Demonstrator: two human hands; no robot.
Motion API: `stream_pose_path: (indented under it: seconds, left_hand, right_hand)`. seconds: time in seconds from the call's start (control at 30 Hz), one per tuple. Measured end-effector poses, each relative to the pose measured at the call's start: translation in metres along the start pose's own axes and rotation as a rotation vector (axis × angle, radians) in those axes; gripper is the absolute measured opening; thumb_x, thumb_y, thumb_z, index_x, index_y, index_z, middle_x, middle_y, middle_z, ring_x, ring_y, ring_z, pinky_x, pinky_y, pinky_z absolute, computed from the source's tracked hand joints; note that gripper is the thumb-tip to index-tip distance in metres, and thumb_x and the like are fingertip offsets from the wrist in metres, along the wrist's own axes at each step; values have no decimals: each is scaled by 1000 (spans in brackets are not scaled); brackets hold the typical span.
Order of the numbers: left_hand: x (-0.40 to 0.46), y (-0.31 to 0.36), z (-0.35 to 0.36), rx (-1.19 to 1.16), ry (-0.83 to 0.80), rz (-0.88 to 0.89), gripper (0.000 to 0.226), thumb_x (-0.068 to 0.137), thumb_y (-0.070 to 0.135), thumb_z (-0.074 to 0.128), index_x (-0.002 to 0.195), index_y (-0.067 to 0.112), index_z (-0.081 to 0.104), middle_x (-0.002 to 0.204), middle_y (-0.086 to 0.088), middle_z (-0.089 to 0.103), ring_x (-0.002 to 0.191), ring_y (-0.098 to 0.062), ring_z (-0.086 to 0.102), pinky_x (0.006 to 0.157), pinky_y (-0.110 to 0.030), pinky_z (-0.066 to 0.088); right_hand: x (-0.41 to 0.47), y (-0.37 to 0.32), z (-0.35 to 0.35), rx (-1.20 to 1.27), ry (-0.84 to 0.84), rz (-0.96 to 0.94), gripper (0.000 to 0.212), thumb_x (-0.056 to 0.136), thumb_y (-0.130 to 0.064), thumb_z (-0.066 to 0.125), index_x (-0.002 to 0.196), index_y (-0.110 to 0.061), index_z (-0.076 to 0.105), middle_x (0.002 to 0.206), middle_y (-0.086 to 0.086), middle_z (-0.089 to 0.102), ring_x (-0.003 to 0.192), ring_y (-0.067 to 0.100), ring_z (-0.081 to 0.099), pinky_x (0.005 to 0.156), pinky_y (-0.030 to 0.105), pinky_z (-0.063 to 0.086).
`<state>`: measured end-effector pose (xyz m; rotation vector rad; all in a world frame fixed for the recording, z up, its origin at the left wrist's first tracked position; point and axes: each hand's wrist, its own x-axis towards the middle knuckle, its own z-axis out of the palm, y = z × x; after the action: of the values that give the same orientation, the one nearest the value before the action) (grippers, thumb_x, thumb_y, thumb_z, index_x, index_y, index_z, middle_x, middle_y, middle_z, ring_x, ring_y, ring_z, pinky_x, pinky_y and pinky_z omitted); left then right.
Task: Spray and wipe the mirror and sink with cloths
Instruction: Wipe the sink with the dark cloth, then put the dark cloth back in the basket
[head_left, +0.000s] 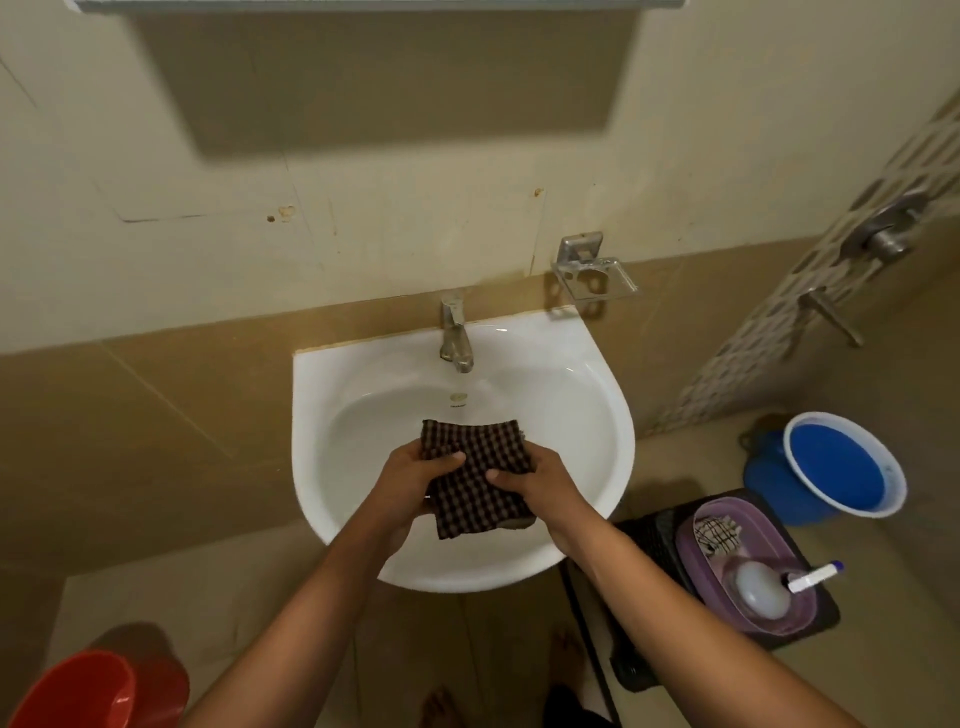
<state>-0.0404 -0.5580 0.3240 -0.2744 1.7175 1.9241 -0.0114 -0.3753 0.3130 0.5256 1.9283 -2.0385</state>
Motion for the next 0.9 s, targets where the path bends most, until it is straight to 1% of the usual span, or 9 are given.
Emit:
stream_pose_path:
  seconds: [0.13, 0.27, 0.37, 0.43, 0.5, 0.6, 0.7, 0.77, 0.9]
  left_hand:
    - [10, 1, 17, 28, 40, 25, 26, 94, 6, 58, 107, 27, 67, 106, 1, 74, 98, -21, 70, 67, -35, 59]
    - [18, -1, 46, 157, 67, 75, 29, 93, 2, 57, 105, 28, 63, 105, 6, 68, 102, -20, 66, 82, -39, 57]
    - [19, 3, 79, 283, 103, 138, 20, 94, 5, 54, 106, 21, 61, 98, 9, 65, 103, -21, 64, 78, -31, 52]
    - [14, 10, 107, 264, 107, 140, 14, 98, 16, 50, 102, 19, 63, 100, 3, 68, 99, -19, 65, 72, -28, 50]
    - [4, 19, 140, 216, 72, 96, 27, 102, 33, 44, 94, 21, 67, 98, 0, 70, 95, -18, 66, 72, -30, 51]
    - [-13, 22, 189, 105, -90, -31, 43, 101, 55, 34, 96, 28, 66, 105, -1, 69, 92, -14, 65, 76, -30, 52]
    - [-25, 13, 234, -44, -328, -134, 69, 95, 68, 24, 129, 19, 59, 128, -3, 62, 107, -10, 62, 81, -23, 48]
    - [-25, 7, 257, -92, -435, -149, 79, 92, 73, 16, 141, 20, 50, 123, 5, 65, 102, -2, 62, 80, -20, 49]
    - [-20, 0, 310, -76, -562, -166, 84, 83, 77, 20, 140, 22, 48, 118, 10, 65, 115, -8, 57, 106, -32, 40]
  right_hand:
    - [-9, 0, -8, -65, 109, -54, 25, 91, -10, 68, 114, -20, 66, 111, -5, 71, 107, 18, 66, 82, 27, 57]
    - [-19, 4, -22, -222, 233, -75, 31, 96, -12, 60, 126, -14, 63, 123, 3, 68, 115, 22, 63, 98, 38, 52]
    - [-26, 6, -36, -345, 345, -90, 33, 97, -13, 57, 130, -15, 61, 124, 1, 68, 114, 19, 62, 92, 33, 52]
    - [-32, 6, -48, -381, 418, -93, 32, 97, -16, 57, 128, -17, 61, 121, -1, 68, 107, 17, 63, 80, 27, 52]
    - [-38, 3, -65, -369, 463, -92, 28, 98, -19, 55, 126, -17, 60, 117, 0, 68, 105, 17, 63, 80, 30, 53]
    - [-48, -3, -93, -172, 475, -79, 23, 101, -29, 52, 117, -16, 62, 110, 1, 69, 105, 21, 66, 85, 35, 54]
    - [-65, -7, -126, 170, 449, -50, 19, 100, -36, 54, 102, -23, 69, 101, -4, 74, 96, 11, 70, 83, 29, 57]
    - [-74, -3, -151, 302, 461, -40, 18, 100, -34, 55, 103, -24, 70, 104, 0, 76, 94, 10, 72, 89, 35, 58]
    - [-90, 13, -211, 519, 532, 6, 20, 99, -22, 57, 114, -14, 67, 110, 7, 75, 102, 23, 70, 91, 41, 56]
